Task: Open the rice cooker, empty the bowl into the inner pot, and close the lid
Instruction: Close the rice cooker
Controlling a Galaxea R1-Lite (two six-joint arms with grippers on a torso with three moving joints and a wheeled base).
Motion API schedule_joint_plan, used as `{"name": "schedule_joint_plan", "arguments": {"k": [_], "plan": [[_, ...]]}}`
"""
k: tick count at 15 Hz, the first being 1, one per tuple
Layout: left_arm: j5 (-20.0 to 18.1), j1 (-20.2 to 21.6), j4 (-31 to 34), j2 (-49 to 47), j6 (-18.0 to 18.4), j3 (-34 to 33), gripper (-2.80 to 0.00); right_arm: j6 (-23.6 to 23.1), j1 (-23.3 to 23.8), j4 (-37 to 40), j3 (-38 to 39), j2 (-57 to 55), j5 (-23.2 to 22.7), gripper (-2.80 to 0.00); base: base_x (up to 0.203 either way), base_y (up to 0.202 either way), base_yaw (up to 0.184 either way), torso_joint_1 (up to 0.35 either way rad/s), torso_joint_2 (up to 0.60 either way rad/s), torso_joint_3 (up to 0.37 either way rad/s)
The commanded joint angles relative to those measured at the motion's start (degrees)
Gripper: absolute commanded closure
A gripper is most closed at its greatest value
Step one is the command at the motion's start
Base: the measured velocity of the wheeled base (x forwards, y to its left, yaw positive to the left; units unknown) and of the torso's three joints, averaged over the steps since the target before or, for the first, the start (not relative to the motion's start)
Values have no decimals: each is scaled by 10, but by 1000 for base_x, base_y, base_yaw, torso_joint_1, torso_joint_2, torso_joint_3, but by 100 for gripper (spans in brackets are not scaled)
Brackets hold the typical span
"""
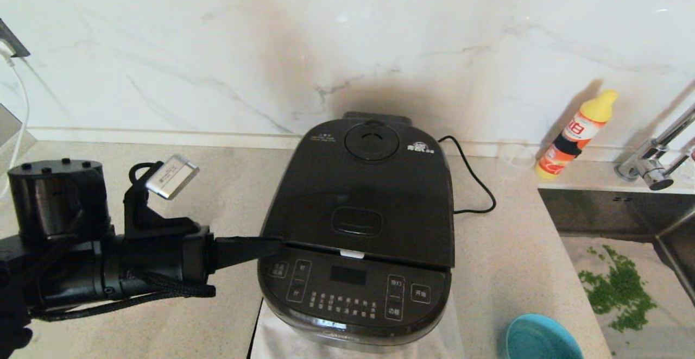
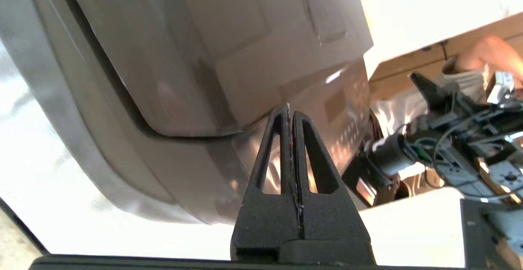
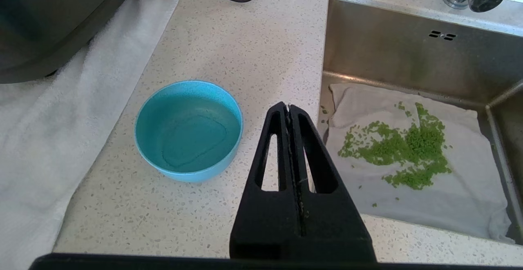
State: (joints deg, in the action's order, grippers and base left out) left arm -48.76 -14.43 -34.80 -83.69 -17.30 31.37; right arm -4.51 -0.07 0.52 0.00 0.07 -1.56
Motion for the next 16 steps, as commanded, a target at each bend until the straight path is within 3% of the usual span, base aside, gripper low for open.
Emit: {"name": "schedule_joint_plan", "arguments": {"k": [1,6,12,16], "plan": [[-2,0,-3,-6,0,-11,0,-1,0,0,0,0,0,0,0,0,0,0,0,0],[-1,1,-3,-24,27,-25,0,-1,-1,0,0,0,0,0,0,0,0,0,0,0],[3,6,-45,-3,14,8,0,-1,0,0,0,0,0,0,0,0,0,0,0,0],[14,15,-72,21,-108,117,0,0,0,0,0,0,0,0,0,0,0,0,0,0]]}}
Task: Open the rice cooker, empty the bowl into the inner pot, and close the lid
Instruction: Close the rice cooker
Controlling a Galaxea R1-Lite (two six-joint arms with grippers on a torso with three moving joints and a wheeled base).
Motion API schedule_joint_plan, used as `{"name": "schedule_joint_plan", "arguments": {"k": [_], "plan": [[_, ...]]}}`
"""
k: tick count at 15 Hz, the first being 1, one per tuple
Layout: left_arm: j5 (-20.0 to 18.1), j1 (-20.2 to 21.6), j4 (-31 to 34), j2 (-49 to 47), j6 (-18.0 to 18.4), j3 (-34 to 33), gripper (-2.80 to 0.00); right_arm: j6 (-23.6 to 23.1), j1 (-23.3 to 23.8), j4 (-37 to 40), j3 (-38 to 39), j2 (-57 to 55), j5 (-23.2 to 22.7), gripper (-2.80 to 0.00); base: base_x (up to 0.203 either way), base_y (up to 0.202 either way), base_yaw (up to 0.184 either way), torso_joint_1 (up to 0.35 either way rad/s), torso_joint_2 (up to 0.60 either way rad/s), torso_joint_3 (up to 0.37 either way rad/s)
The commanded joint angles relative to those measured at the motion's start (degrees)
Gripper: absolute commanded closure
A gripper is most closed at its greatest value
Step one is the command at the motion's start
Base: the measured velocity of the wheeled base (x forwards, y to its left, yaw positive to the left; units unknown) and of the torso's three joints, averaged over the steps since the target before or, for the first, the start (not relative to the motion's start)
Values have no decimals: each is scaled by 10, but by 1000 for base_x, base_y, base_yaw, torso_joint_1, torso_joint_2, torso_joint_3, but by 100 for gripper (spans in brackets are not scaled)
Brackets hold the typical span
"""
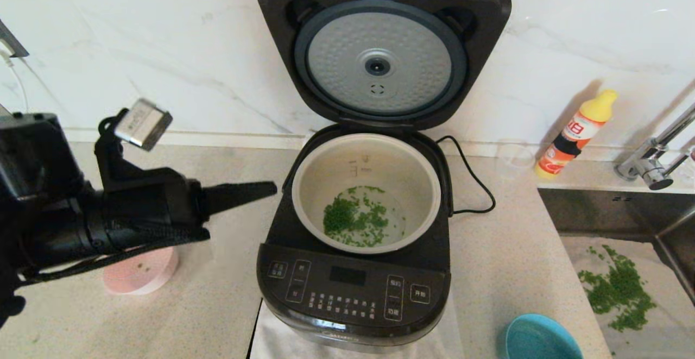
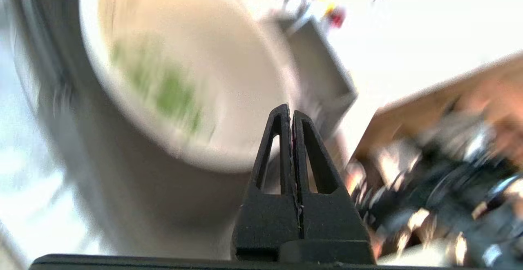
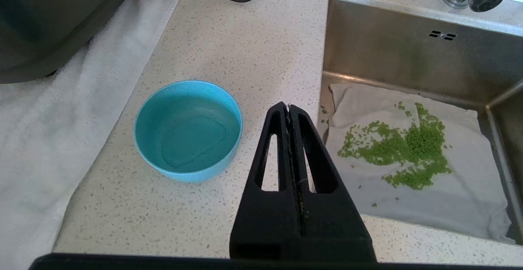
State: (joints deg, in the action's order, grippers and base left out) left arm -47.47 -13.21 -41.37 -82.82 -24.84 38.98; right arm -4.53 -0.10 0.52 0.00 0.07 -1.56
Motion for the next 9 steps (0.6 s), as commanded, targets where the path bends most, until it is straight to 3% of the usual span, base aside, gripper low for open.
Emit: {"name": "schedule_joint_plan", "arguments": {"k": [1,5,9], "plan": [[14,4,-7,11,-54,78,0,0,0,0,0,0,0,0,0,0,0,0,0,0],[64,5,-9,-21,-99,229,0,0,0,0,0,0,0,0,0,0,0,0,0,0],[97,5,-9,-90,-117,375,0,0,0,0,0,0,0,0,0,0,0,0,0,0]]}}
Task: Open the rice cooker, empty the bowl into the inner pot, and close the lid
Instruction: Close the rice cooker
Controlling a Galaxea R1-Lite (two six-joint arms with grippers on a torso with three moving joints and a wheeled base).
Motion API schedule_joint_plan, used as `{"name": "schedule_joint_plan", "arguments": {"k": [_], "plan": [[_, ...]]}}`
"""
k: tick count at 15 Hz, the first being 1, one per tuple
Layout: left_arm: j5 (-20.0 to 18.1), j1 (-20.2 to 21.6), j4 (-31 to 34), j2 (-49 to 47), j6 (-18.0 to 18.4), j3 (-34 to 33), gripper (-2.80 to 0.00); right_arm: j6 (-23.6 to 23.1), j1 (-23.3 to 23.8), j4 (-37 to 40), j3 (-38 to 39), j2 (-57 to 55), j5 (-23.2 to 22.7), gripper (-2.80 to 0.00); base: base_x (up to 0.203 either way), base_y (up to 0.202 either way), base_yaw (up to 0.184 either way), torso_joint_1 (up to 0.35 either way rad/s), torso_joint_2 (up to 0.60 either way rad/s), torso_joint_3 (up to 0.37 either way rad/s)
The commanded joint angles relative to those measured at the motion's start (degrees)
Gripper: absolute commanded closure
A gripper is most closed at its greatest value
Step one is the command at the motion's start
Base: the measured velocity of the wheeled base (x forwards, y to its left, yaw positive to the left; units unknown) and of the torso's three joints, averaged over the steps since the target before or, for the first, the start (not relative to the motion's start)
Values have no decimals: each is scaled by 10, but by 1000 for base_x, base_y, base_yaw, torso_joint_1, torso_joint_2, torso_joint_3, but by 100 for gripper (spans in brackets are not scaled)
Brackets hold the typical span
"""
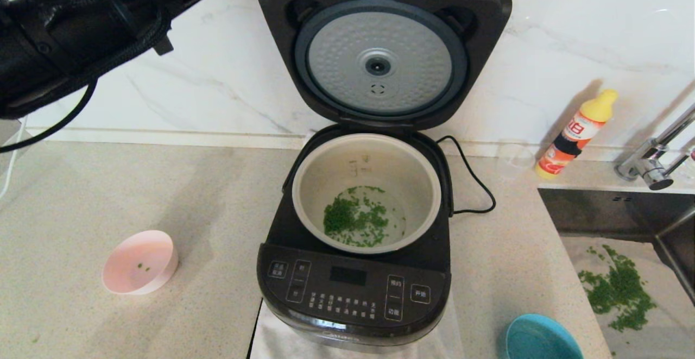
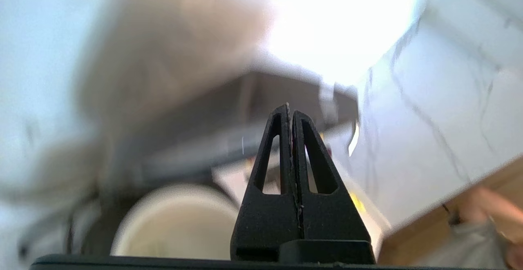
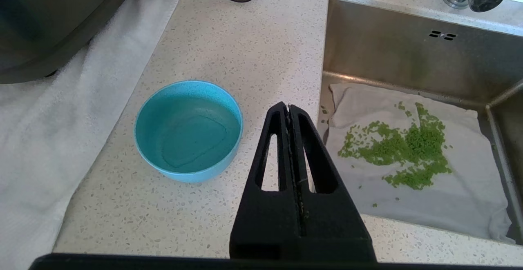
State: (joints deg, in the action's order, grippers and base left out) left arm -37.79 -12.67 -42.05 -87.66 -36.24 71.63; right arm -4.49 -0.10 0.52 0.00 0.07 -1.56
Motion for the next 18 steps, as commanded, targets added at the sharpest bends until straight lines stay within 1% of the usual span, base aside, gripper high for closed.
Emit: {"name": "schedule_joint_plan", "arguments": {"k": [1,6,8,11,14,18], "plan": [[2,0,-3,-62,-4,75,0,-1,0,0,0,0,0,0,0,0,0,0,0,0],[4,-1,-14,-161,-5,209,0,-1,0,0,0,0,0,0,0,0,0,0,0,0],[13,-1,-13,-209,-5,274,0,-1,0,0,0,0,0,0,0,0,0,0,0,0],[21,-1,-8,-260,-5,340,0,-1,0,0,0,0,0,0,0,0,0,0,0,0],[19,-2,2,-292,-5,387,0,-1,0,0,0,0,0,0,0,0,0,0,0,0],[12,-5,5,-295,-5,387,0,-1,-1,0,0,0,0,0,0,0,0,0,0,0]]}}
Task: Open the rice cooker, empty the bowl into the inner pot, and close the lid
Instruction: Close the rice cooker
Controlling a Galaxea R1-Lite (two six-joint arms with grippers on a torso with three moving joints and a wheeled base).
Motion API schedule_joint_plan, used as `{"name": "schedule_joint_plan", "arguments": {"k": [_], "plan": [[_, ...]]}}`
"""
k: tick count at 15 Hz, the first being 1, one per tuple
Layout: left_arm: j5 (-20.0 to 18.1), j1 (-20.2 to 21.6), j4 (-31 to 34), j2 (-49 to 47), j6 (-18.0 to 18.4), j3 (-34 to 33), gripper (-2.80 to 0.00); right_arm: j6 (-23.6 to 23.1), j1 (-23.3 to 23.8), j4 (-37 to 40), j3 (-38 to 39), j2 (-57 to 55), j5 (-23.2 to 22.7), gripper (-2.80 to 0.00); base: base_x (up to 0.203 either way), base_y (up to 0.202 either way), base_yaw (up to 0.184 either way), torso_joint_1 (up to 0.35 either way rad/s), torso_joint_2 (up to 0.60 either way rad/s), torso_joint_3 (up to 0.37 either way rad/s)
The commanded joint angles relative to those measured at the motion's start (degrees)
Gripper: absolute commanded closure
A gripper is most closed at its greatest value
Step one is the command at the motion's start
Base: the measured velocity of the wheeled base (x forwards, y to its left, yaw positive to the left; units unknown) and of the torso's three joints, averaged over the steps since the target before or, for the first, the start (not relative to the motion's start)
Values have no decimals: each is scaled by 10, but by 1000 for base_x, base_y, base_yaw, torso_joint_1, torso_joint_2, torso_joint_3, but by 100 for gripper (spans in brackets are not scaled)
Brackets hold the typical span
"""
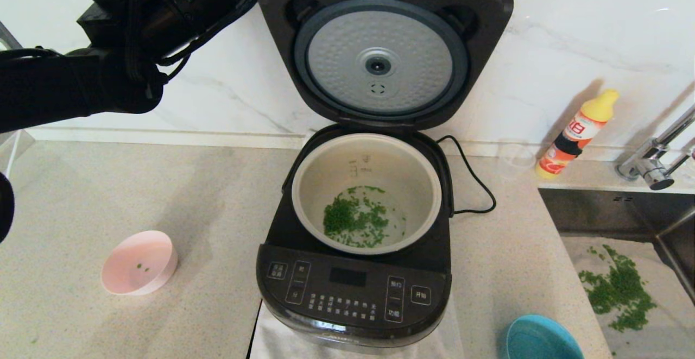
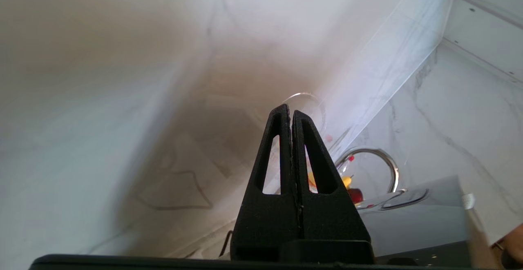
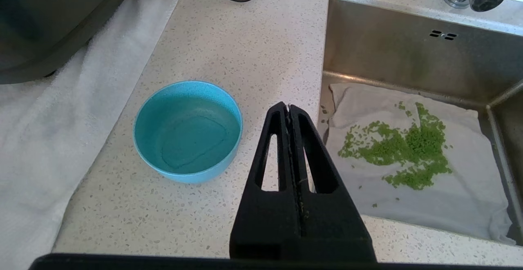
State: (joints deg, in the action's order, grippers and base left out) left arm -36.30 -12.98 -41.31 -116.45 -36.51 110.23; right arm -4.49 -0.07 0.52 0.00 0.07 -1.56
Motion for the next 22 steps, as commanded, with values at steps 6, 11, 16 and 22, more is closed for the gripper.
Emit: {"name": "schedule_joint_plan", "arguments": {"k": [6,11,16,22], "plan": [[-5,-13,-2,-7,-5,-11,0,-1,0,0,0,0,0,0,0,0,0,0,0,0],[-65,-13,2,40,-37,-87,0,-1,0,0,0,0,0,0,0,0,0,0,0,0],[-117,-14,7,82,-44,-160,0,-1,-1,0,0,0,0,0,0,0,0,0,0,0],[-159,-23,5,149,-27,-299,0,-1,0,0,0,0,0,0,0,0,0,0,0,0]]}}
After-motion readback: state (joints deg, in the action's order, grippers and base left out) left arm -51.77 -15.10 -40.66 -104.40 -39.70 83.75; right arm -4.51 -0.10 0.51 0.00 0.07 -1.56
